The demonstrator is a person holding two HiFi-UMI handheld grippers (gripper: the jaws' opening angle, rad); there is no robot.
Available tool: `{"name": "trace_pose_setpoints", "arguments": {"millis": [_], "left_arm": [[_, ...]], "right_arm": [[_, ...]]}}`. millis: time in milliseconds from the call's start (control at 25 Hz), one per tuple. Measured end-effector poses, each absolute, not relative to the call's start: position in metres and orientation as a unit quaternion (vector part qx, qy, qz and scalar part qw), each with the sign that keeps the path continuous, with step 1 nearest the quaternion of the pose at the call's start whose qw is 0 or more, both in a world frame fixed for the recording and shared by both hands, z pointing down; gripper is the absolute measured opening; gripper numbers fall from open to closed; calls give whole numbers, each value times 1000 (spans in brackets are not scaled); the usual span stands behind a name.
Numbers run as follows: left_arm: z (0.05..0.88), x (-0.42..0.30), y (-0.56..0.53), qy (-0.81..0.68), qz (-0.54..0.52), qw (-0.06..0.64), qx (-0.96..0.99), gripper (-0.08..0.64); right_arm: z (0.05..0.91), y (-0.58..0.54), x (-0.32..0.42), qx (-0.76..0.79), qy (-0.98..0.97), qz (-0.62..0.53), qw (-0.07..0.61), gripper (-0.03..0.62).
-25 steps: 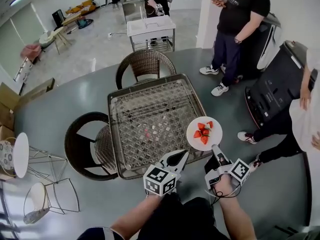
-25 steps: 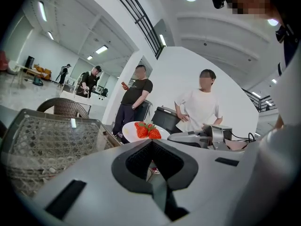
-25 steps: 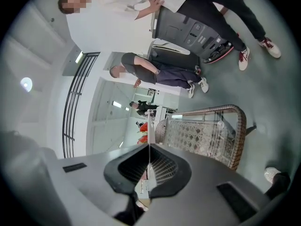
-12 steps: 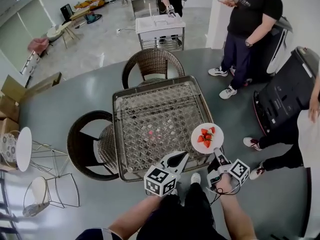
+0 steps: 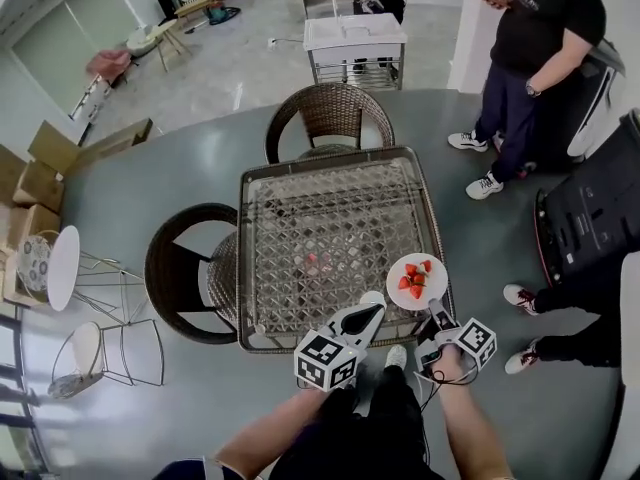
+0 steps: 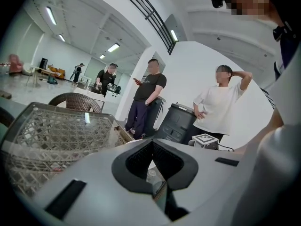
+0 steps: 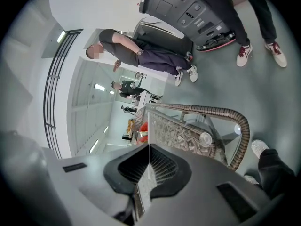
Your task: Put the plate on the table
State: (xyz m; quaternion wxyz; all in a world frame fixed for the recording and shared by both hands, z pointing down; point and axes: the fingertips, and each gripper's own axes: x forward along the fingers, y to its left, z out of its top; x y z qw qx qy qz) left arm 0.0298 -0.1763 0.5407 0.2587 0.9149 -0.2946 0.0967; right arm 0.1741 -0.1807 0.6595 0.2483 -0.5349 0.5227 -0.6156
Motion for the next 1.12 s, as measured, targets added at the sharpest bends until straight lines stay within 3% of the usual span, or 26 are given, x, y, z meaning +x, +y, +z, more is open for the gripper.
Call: {"name": "trace_pose_setpoints", "arguments": {"millis": [1120], "left_arm": [[572, 50, -199, -327, 115, 281, 895, 5]], "right_arm": [[730, -218, 164, -494, 522, -673, 173, 11]]}}
